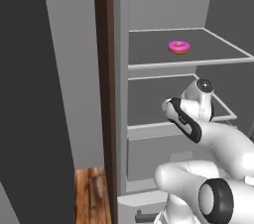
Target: Take the donut and cupcake from the fridge and place them on the empty tray on the dining counter.
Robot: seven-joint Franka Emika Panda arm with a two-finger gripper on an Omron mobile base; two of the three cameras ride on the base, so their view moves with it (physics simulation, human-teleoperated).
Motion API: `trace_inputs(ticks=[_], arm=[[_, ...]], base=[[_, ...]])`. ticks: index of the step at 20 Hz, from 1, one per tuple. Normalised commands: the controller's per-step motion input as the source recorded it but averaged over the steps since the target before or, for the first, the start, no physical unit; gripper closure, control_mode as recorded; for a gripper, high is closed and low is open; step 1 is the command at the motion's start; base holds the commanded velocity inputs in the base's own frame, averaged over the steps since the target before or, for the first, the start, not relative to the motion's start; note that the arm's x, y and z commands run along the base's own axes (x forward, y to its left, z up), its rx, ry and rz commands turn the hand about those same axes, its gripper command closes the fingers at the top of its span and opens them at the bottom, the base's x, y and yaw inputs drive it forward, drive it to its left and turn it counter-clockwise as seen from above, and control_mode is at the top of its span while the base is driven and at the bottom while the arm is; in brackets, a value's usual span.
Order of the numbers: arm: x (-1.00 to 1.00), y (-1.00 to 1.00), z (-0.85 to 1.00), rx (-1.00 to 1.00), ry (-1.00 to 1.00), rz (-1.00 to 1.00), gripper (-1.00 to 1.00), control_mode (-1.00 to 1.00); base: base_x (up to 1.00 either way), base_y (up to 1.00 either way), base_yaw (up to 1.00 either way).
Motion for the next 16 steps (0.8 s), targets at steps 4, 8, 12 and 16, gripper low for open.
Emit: trace_inputs(ticks=[4,8,12,16], arm=[[0.31,0.00,-0.16,0.00,0.00,0.00,-1.00,-1.00],[0.29,-0.02,-0.29,0.00,0.00,0.00,-1.00,-1.00],[0.24,-0.08,-0.21,0.00,0.00,0.00,-1.00,-1.00],[0.21,-0.09,-0.16,0.00,0.00,0.00,-1.00,-1.00]], base=[[0.00,0.00,0.00],[0.00,0.00,0.00],[0.00,0.00,0.00],[0.00,0.00,0.00]])
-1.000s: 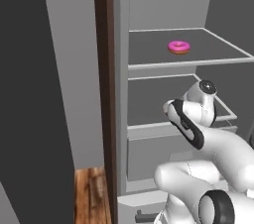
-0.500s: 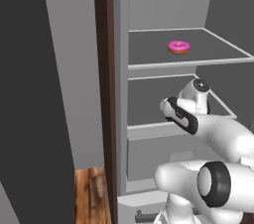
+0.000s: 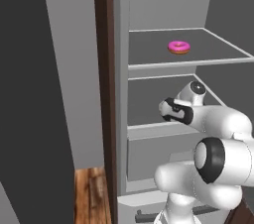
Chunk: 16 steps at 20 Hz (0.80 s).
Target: Take the donut and cupcake from the fridge and place them on the empty tray on the dining counter.
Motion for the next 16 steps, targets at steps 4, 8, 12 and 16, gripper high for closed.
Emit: trace_inputs(ticks=[4,8,12,16], arm=[[0.20,-0.07,-0.16,0.00,0.00,0.00,-1.00,-1.00],[0.20,-0.02,-0.16,0.00,0.00,0.00,-1.00,-1.00],[0.21,0.00,-0.14,0.00,0.00,0.00,-1.00,-1.00],[0.20,0.00,-0.19,0.00,0.00,0.00,-1.00,-1.00]], base=[[0.00,0.00,0.00],[0.00,0.00,0.00],[0.00,0.00,0.00],[0.00,0.00,0.00]])
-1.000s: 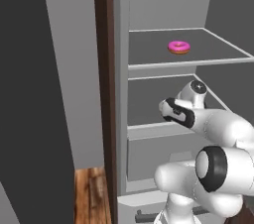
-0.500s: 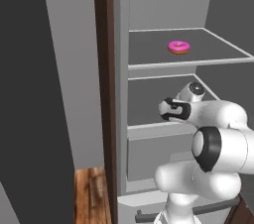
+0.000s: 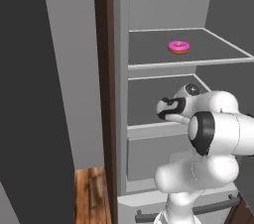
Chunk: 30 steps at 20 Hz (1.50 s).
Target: Take the donut and cupcake from the fridge and place them on the empty tray on the dining counter.
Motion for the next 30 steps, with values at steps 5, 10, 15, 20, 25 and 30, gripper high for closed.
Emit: trace_inputs(ticks=[5,10,15,20,25,30], arm=[[0.09,0.00,-0.21,0.00,0.00,0.00,1.00,-1.00],[0.00,0.00,-0.05,0.00,0.00,0.00,1.00,-1.00],[-0.32,0.00,0.32,-0.01,-0.06,0.09,1.00,-1.00],[-0.45,0.00,0.79,-0.01,-0.13,0.14,1.00,-1.00],[-0.44,0.00,0.38,-0.03,-0.09,0.09,1.00,-1.00],[-0.54,0.00,0.41,-0.06,-0.13,0.08,1.00,-1.00]], base=[[0.00,0.00,0.00],[0.00,0.00,0.00],[0.00,0.00,0.00],[0.00,0.00,0.00],[0.00,0.00,0.00],[0.00,0.00,0.00]])
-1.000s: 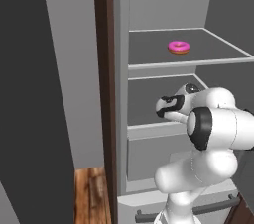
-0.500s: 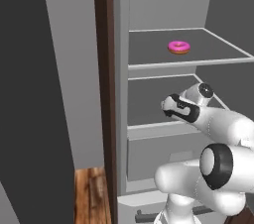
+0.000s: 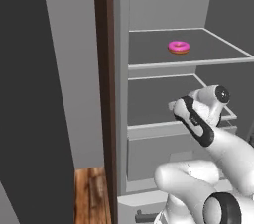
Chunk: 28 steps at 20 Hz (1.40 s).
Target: Take the donut and cupcake from the fridge and place them on the empty tray on the dining counter.
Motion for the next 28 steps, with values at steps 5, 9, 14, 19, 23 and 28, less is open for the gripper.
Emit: trace_inputs(ticks=[5,9,14,19,23,28], arm=[[-0.59,0.00,0.54,-0.05,-0.05,0.02,1.00,-1.00],[-0.42,0.01,0.51,-0.04,0.11,0.11,1.00,-1.00],[-0.50,0.00,0.61,-0.03,0.17,0.11,1.00,-1.00],[-0.84,0.13,0.59,0.00,0.06,0.06,1.00,-1.00],[-1.00,0.34,0.64,0.00,-0.10,0.00,1.00,-1.00],[-1.00,0.28,0.57,0.00,-0.17,-0.03,1.00,-1.00]], base=[[0.00,0.00,0.00],[0.00,0.00,0.00],[0.00,0.00,0.00],[0.00,0.00,0.00],[0.00,0.00,0.00],[0.00,0.00,0.00]])
